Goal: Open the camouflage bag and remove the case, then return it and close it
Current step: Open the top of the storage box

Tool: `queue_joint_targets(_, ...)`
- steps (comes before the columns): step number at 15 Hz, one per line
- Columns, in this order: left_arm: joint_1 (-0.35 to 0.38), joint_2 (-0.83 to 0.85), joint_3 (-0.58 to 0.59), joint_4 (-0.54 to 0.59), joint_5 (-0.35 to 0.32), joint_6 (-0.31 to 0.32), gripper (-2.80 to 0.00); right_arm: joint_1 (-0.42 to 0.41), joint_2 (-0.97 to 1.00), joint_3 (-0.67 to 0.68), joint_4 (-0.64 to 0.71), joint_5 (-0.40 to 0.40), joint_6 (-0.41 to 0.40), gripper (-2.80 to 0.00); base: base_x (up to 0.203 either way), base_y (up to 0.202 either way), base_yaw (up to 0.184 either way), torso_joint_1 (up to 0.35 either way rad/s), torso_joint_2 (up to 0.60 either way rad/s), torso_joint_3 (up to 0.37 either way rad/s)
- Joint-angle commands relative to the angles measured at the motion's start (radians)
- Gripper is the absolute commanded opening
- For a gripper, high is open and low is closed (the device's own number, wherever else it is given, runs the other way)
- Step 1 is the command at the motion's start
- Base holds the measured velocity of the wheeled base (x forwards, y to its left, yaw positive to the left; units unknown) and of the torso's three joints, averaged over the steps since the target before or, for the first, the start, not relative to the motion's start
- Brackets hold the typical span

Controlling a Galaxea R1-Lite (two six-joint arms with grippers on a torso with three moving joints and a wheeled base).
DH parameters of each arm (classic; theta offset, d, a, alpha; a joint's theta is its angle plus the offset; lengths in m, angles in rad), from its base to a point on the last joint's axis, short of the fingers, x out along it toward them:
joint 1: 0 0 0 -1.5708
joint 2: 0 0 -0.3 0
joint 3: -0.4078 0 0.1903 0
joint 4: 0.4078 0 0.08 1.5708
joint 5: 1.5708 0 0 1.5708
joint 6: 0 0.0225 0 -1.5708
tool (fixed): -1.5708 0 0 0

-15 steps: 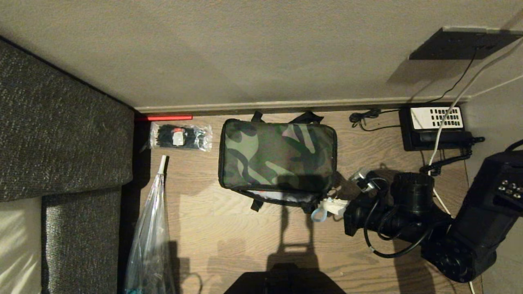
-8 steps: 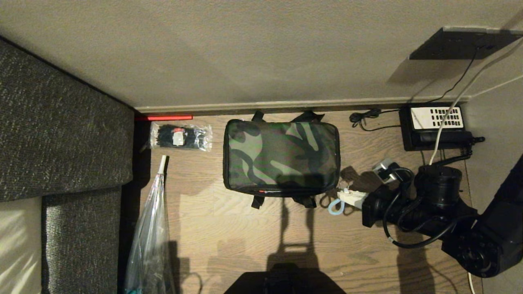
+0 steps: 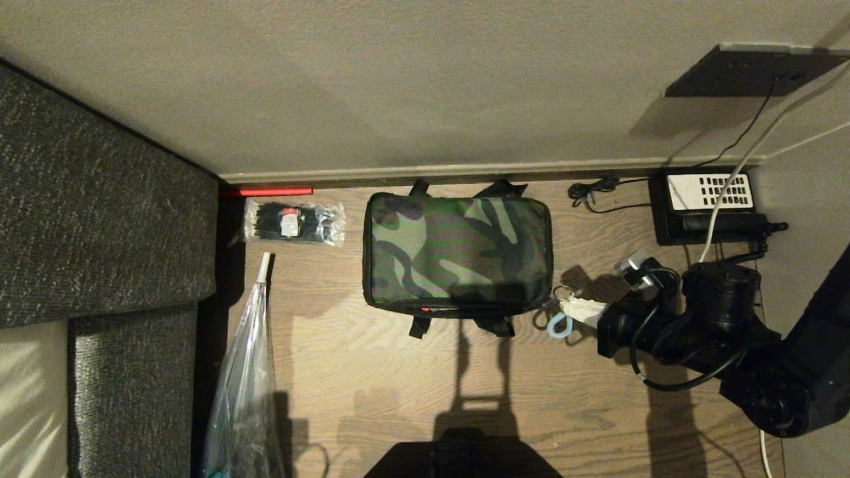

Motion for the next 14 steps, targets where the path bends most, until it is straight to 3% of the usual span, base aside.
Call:
queue_joint_targets(1,0.0,-0.002,0.003,0.0,0.0,0.0,-2.8,-0.017,0.032,-0.027,-0.006,0.004,-0.026,-2.8,0.0,0.0,0.0,0.0,0.0,0.0)
queue_joint_targets(14,0.0,-0.002,0.003,0.0,0.0,0.0,-2.8,-0.067,0.124,-0.124,-0.084,0.001,-0.062,-2.8,0.0,0.0,0.0,0.0,0.0,0.0)
